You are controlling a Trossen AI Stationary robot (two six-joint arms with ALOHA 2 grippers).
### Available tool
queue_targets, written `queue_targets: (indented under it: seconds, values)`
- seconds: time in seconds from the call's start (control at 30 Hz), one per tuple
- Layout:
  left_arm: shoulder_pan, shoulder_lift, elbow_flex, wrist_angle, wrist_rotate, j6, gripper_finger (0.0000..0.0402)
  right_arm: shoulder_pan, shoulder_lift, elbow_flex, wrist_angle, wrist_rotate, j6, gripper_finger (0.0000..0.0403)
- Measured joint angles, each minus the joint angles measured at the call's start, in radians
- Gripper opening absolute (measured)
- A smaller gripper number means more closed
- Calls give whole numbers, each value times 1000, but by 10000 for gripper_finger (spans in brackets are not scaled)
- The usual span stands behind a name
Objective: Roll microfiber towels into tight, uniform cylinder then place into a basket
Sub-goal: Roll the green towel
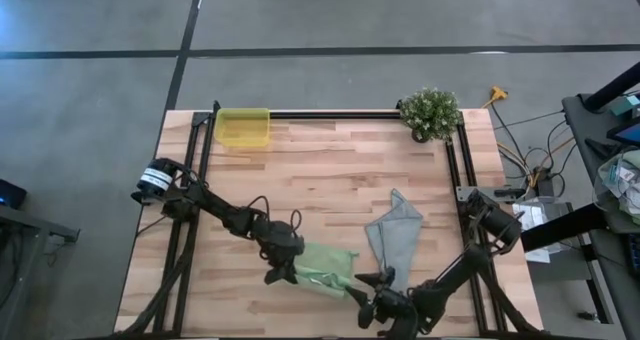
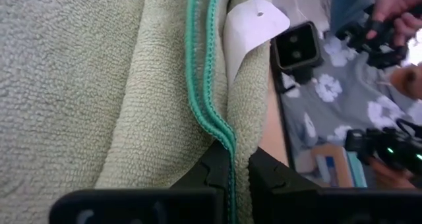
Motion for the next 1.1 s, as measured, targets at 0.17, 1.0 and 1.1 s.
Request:
queue_targets:
  seconds: [0.17,1.0,1.1]
  values:
    - [0,0,5,-2,59,-8,0,-44,-3,-2,0,-48,-5,231]
    - [48,1,-5,11,116,-10,0,-41,35,-3,296,-207,-122,231]
    - [50,2,-5,11,116,-10,0,-41,35,-3,323,-206,-127,231]
